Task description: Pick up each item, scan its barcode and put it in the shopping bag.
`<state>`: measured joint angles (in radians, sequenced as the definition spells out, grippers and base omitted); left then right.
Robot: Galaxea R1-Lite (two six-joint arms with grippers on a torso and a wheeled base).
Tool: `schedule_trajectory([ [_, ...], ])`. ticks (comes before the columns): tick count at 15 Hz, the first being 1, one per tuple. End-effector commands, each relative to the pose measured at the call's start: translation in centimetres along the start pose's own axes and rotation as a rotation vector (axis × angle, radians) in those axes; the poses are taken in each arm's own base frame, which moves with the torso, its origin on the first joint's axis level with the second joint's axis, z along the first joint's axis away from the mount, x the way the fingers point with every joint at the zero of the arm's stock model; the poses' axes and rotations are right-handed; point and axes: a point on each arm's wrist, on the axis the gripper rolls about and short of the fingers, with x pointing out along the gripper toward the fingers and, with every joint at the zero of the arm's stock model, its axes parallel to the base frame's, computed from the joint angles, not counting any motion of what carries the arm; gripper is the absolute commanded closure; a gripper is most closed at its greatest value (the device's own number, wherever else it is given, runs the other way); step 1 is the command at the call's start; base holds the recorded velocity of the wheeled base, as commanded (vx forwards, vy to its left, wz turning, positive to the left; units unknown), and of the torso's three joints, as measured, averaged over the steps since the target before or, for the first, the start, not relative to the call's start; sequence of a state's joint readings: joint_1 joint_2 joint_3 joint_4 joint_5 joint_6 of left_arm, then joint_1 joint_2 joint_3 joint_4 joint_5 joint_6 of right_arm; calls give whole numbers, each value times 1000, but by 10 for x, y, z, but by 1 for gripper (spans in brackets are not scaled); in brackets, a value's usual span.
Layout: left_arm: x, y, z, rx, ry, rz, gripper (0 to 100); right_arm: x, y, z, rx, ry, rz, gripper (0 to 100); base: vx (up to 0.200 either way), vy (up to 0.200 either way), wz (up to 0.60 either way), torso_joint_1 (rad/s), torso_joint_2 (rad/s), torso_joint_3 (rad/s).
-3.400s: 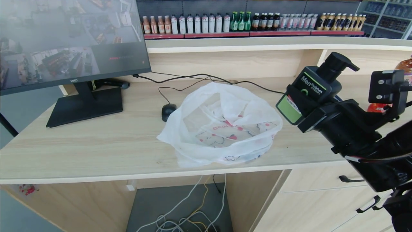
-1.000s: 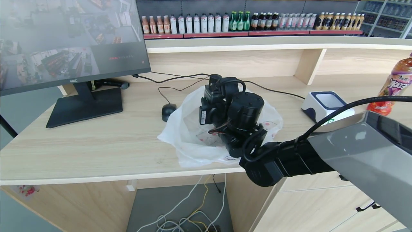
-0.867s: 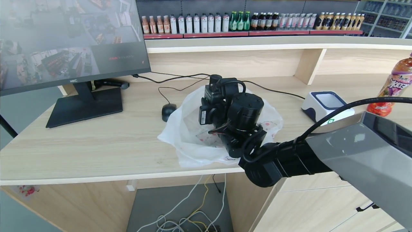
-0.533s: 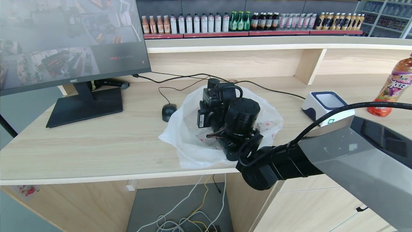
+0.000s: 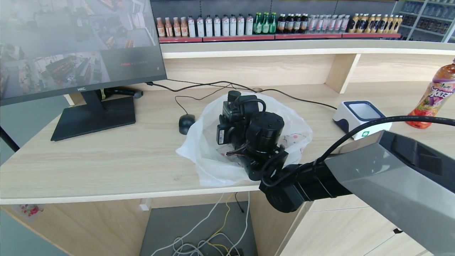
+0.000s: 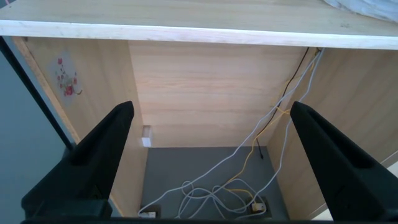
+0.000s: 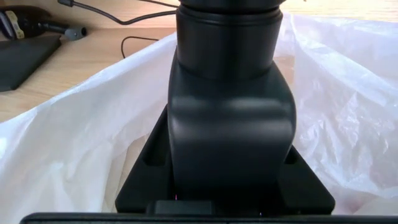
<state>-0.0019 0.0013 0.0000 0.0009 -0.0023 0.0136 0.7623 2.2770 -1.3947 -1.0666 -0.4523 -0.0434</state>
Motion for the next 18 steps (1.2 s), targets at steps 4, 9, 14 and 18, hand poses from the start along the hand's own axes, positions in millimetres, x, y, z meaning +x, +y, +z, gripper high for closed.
schedule_trajectory([
  [4, 0, 0, 0, 0, -1, 0, 0, 0, 0, -2, -2, 4, 0, 100, 0, 0, 0, 0, 0, 0],
  [9, 0, 0, 0, -1, -1, 1, 0, 0, 0, -8, -7, 18, 1, 100, 0, 0, 0, 0, 0, 0],
  [14, 0, 0, 0, -1, -1, 0, 0, 0, 0, -9, -10, 25, 2, 100, 0, 0, 0, 0, 0, 0],
  [18, 0, 0, 0, -1, -1, 0, 0, -1, 1, -1, 2, 2, 3, 0, 0, 0, 0, 0, 0, 0],
])
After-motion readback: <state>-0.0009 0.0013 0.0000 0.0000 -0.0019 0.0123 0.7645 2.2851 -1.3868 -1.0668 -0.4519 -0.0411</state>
